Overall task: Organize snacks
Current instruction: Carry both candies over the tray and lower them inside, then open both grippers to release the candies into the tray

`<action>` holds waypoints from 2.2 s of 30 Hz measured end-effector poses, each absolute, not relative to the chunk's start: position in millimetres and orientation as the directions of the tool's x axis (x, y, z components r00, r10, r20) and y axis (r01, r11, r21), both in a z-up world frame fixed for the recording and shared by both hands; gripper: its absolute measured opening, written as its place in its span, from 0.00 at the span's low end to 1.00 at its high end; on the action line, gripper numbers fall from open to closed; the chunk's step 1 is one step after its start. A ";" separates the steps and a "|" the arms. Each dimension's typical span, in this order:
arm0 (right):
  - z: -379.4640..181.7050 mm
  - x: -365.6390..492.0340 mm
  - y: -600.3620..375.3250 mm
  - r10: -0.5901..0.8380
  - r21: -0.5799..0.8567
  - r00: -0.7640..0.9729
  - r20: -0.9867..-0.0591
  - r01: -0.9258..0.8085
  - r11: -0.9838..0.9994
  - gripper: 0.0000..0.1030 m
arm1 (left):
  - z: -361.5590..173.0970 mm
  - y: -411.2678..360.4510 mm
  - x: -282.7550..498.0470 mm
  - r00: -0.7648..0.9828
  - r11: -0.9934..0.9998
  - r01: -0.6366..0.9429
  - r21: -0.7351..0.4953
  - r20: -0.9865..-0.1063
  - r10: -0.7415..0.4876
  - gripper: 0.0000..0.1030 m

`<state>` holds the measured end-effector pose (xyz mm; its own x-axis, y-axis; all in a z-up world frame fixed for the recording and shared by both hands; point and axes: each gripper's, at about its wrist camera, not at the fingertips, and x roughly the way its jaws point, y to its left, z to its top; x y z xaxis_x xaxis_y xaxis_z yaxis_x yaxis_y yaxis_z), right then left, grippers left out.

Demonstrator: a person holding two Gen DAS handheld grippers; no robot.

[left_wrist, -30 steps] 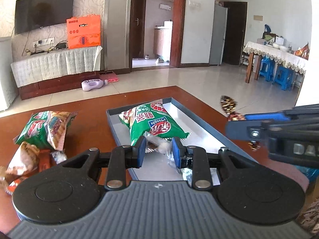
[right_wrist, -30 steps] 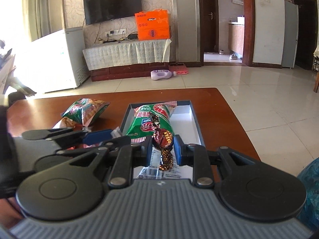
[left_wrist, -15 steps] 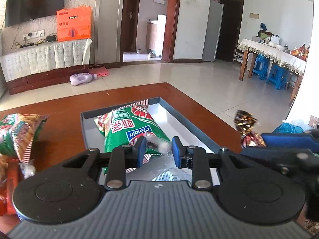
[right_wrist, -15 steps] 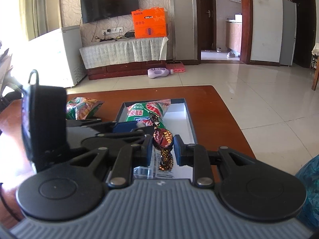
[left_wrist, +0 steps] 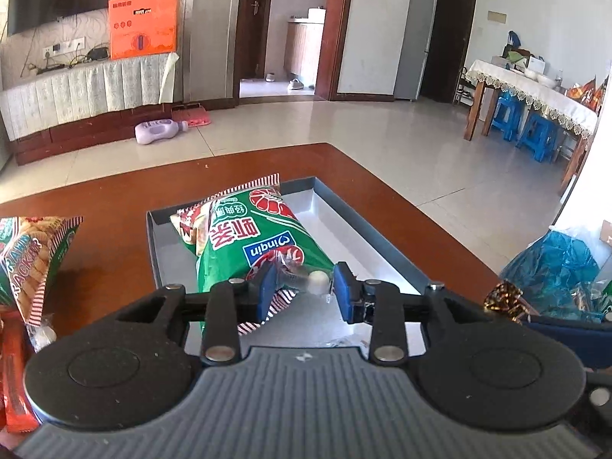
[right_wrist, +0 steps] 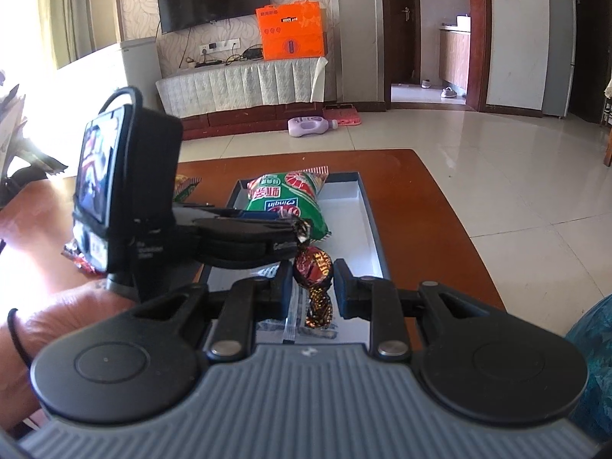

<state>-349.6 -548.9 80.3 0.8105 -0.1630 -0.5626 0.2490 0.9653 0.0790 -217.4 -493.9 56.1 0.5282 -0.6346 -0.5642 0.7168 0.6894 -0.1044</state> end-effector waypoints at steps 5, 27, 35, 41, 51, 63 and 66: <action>78.4 -343.3 -552.2 -0.160 0.081 0.803 -0.575 0.250 0.965 0.25 | 57.2 -486.8 -218.3 0.530 0.692 0.712 -0.122 -0.553 -0.643 0.50; 58.5 -314.1 -537.6 -0.123 0.076 0.769 -0.627 0.218 0.973 0.25 | 85.3 -443.0 -250.4 0.578 0.676 0.736 -0.043 -0.480 -0.660 0.68; 54.9 -310.3 -529.9 -0.107 0.087 0.763 -0.638 0.210 0.974 0.25 | 100.5 -406.9 -257.9 0.637 0.727 0.687 -0.013 -0.472 -0.610 0.68; 55.9 -310.7 -521.9 -0.091 0.094 0.769 -0.632 0.194 0.976 0.25 | 102.4 -390.8 -270.9 0.644 0.744 0.669 -0.009 -0.492 -0.585 0.68; 58.1 -316.1 -525.9 -0.091 0.107 0.768 -0.634 0.204 0.973 0.25 | 106.1 -371.0 -286.0 0.660 0.769 0.638 -0.027 -0.496 -0.565 0.68; 59.8 -316.6 -527.0 -0.119 0.123 0.773 -0.623 0.247 0.961 0.25 | 89.1 -362.6 -307.0 0.628 0.761 0.648 -0.030 -0.544 -0.557 0.68; 58.9 -314.9 -525.4 -0.126 0.115 0.770 -0.626 0.251 0.961 0.25 | 85.3 -362.6 -314.9 0.618 0.741 0.672 -0.008 -0.545 -0.566 0.68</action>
<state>-314.9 -525.4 58.9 0.7695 -0.1264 -0.6260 0.2512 0.9611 0.1148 -314.9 -362.6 85.3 0.6183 -0.5665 -0.5447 0.6716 0.7408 -0.0080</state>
